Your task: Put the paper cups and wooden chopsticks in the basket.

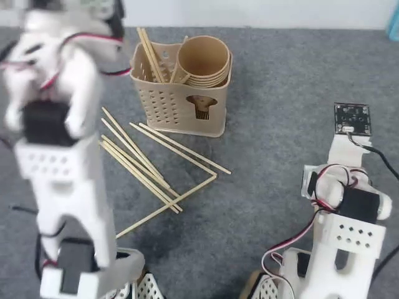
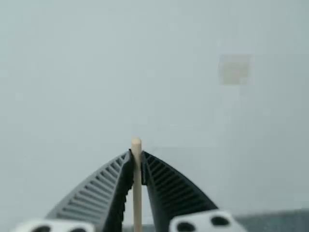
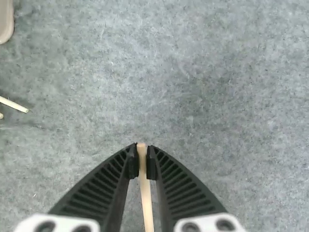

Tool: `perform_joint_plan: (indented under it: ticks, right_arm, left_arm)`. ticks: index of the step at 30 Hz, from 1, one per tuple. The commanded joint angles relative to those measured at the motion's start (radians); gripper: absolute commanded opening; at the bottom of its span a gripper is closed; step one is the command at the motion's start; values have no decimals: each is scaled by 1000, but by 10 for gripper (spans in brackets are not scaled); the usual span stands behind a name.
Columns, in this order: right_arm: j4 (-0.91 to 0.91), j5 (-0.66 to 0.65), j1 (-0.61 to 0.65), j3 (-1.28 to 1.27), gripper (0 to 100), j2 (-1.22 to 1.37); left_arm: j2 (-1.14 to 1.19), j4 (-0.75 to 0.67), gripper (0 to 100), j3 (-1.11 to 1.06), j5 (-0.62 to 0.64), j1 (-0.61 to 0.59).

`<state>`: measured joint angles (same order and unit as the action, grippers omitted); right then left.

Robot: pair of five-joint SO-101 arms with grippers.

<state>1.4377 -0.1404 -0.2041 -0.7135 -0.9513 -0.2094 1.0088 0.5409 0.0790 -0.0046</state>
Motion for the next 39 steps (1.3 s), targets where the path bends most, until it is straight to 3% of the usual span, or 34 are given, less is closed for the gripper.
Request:
perform_joint_plan:
  ticks: [1, 7, 13, 18, 23, 27, 31, 34, 39]
  right_arm:
    - [-30, 6, -4, 8, 9, -31]
    - [-30, 6, -4, 8, 9, -30]
    - [-30, 6, -4, 8, 9, -25]
    - [-44, 14, 27, 8, 9, -30]
    - [-54, 40, 91, 15, 9, -30]
    - [-134, 120, 131, 15, 9, -30]
    - [-242, 215, 209, 52, 9, -21]
    - [-360, 330, 282, 107, 9, -27]
    - [-550, 473, 432, 216, 9, -22]
  left_arm:
    - [83, -37, 12, -31, 61, 3]
    - [158, -38, 12, -124, 80, -37]
    - [141, -195, 34, -302, 77, -84]
    - [40, -74, 254, -312, 110, -91]
    - [-144, 51, 259, -320, 130, -152]
    - [-304, 236, 227, -383, 130, -324]
    - [-417, 344, 198, -608, 132, -574]
    - [-466, 229, 173, -883, 130, -743]
    - [-493, -242, 145, -1342, 133, -937]
